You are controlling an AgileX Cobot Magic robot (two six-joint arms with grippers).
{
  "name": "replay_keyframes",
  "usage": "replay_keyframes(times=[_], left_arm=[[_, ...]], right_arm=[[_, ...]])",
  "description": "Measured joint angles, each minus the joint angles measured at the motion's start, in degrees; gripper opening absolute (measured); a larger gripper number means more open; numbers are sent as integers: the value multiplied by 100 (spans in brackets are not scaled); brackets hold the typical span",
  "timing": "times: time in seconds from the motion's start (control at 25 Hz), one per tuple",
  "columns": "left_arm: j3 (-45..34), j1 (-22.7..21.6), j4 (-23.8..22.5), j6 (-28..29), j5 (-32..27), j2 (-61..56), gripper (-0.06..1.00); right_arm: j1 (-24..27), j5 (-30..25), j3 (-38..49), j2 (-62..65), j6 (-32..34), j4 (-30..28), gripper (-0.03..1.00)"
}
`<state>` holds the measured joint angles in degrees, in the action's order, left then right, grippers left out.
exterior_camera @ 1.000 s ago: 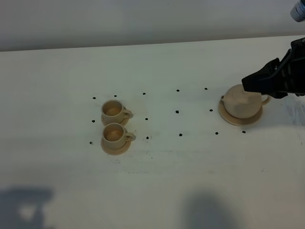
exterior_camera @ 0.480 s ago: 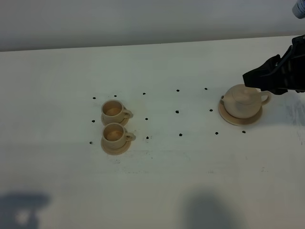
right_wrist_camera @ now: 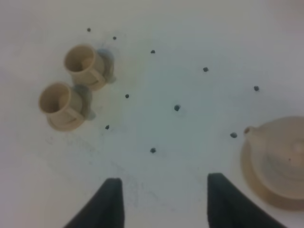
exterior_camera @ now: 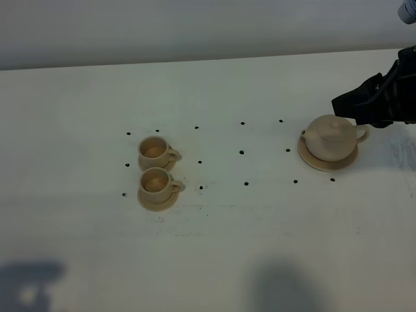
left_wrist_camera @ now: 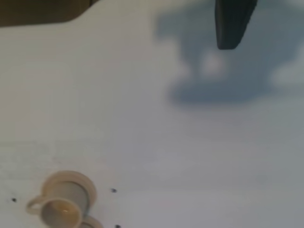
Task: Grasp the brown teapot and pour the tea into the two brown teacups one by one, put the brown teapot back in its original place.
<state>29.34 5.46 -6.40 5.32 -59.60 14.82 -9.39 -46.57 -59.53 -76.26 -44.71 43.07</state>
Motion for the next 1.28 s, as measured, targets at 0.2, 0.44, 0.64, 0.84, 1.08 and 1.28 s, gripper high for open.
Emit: replay_keyframes(times=[0.2, 0.44, 0.64, 0.84, 1.08, 1.28], left_arm=[[0, -290, 0, 0, 0, -329, 61], [0, -420, 0, -6, 0, -1344, 61], [-10, -451, 0, -12, -7, -1505, 61], [-17, -452, 0, -26, -7, -1510, 61], [-20, -452, 0, -26, -7, -1510, 61], [-20, -452, 0, -29, -7, -1510, 61]], right_arm=[[0, 50, -163, 0, 8, -204, 43], [0, -27, -564, 0, 104, -325, 43], [0, -39, -807, -40, 104, -473, 43], [0, -39, -1101, -342, 33, -919, 43], [0, -54, -1505, -938, -404, -1213, 43], [0, -42, -1672, -1272, -904, -1399, 43]])
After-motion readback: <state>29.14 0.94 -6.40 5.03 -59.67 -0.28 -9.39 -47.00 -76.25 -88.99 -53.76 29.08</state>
